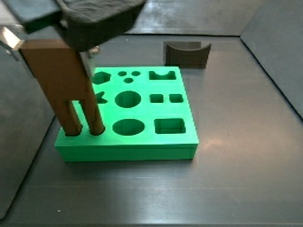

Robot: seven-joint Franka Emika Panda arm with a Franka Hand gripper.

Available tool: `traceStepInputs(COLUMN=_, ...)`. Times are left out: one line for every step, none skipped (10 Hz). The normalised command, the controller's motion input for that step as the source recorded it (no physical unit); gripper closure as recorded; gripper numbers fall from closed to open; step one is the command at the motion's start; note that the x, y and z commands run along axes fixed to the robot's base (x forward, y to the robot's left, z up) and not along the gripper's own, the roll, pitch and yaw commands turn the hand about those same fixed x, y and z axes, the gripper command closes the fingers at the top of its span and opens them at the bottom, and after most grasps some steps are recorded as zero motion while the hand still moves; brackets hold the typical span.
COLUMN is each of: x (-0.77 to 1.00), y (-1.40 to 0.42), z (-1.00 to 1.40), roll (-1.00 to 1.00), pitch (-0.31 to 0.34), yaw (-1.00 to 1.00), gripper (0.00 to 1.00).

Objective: Insert the square-circle object.

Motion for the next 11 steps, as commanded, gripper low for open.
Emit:
traceStepInputs(x=0.07, y=-0.09, z=-0.20, roll=-0.08, pitch=0.000, yaw=-0.06, gripper=1.00)
traceStepInputs(x=0.00, y=-0.03, z=-0.23, roll=-0.05, pitch=0.000, yaw=-0.03, gripper=1.00)
traceStepInputs(x=0.13, y=-0.07, z=-0.54, roll=0.01, pitch=-0.004, yaw=-0.02, gripper=1.00)
traceStepInputs(x=0.27, y=-0.14, z=-0.87, roll=0.24, pitch=0.000, yaw=-0.07, gripper=1.00)
traceStepInputs(x=0.22, y=-0.18, z=-0.87, roll=0.25, pitch=0.000, yaw=-0.04, gripper=1.00)
traceStepInputs(x=0.17, y=-0.27, z=-0.79, roll=0.26, pitch=0.026, yaw=0.00, gripper=1.00)
traceStepInputs(x=0.20, y=-0.25, z=-0.72, roll=0.29, pitch=0.043, yaw=0.00, gripper=1.00)
traceStepInputs(x=0.39, y=-0.30, z=-0.63, roll=0.33, pitch=0.090, yaw=-0.03, gripper=1.00)
traceStepInputs(x=0.35, y=-0.29, z=-0.58, roll=0.35, pitch=0.097, yaw=-0.01, gripper=1.00)
traceStepInputs(x=0.11, y=-0.12, z=-0.71, roll=0.27, pitch=0.047, yaw=0.00, gripper=1.00)
traceStepInputs(x=0.00, y=0.00, z=0.00, roll=-0.02, pitch=0.000, yaw=0.00, gripper=1.00)
